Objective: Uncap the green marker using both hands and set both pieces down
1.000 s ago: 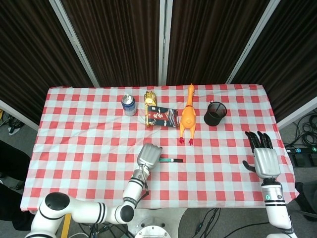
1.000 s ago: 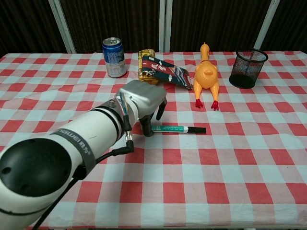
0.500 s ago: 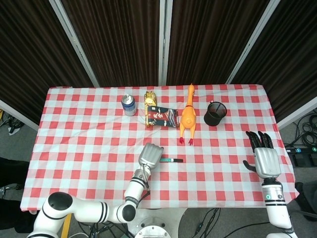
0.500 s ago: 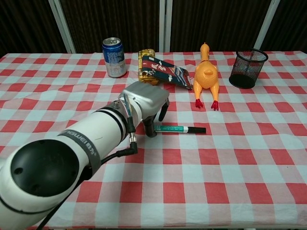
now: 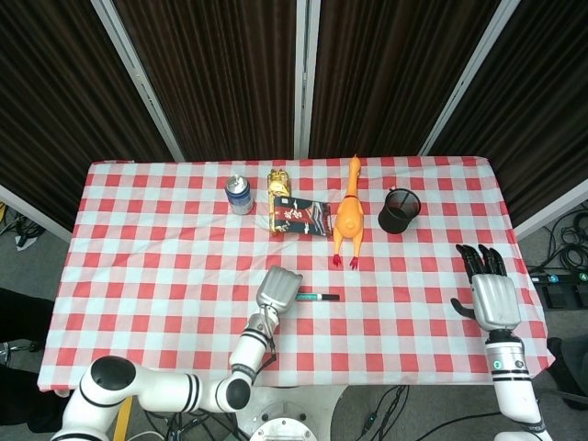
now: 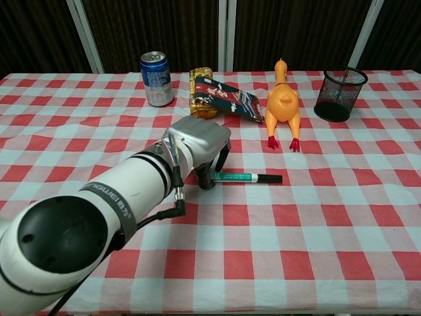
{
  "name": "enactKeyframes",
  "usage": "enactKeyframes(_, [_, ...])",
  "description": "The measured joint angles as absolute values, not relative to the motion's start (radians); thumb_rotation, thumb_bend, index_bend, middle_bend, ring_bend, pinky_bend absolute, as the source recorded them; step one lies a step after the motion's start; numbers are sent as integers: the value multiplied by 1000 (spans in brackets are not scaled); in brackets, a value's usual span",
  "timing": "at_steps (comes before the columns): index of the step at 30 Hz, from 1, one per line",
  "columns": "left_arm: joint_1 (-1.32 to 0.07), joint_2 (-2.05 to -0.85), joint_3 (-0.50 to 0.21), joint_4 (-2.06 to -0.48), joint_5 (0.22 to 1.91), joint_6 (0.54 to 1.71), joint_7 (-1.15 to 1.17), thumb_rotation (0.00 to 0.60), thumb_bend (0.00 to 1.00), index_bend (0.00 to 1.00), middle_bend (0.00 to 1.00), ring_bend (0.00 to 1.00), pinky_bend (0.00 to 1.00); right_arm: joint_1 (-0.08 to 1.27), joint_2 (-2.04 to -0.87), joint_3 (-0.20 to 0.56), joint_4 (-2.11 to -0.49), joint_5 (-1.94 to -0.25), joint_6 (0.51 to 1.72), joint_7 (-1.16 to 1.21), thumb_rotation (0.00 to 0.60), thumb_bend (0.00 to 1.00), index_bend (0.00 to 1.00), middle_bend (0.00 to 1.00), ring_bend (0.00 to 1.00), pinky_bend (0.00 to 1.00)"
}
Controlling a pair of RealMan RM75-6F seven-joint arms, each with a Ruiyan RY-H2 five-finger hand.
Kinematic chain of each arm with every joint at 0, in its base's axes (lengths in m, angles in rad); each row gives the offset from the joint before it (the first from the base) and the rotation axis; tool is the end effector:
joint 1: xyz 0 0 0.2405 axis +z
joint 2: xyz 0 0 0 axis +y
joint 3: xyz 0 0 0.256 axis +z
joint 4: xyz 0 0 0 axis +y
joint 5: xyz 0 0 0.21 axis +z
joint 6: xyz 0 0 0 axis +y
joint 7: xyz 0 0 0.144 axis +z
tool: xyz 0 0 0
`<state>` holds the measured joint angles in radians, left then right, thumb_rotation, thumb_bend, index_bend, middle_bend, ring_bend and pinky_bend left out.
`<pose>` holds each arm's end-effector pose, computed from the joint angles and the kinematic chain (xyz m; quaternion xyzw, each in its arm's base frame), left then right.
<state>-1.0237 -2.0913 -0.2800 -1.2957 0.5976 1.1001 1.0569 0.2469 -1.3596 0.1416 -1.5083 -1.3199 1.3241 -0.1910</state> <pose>-0.0268 0.3029 -0.1544 -0.7980 -0.3294 -0.2522 0.4371 -0.2939 -0.2475 0.0885 0.5993 -0.3999 0.3697 0.5867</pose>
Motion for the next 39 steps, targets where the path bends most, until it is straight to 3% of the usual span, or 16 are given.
enactKeyframes(25, [-1013,-2059,-283,-1339,661,1104,987,600,418,566,605,594,640,248,-1355,139,-1519,-1337,1337,-199,600,74,86,115,0,0])
enactKeyframes(32, [-1009,-2015,-296,-1419,686,1116,966,600,422,567,607,595,640,264,-1369,143,-1513,-1410,1377,-193,600,95,200,194,0,17])
enactKeyframes(39, [-1020,-1961,-314,-1461,740,1100,921,600,424,567,608,595,640,311,-1377,142,-1528,-1444,1337,-238,600,132,369,357,49,80])
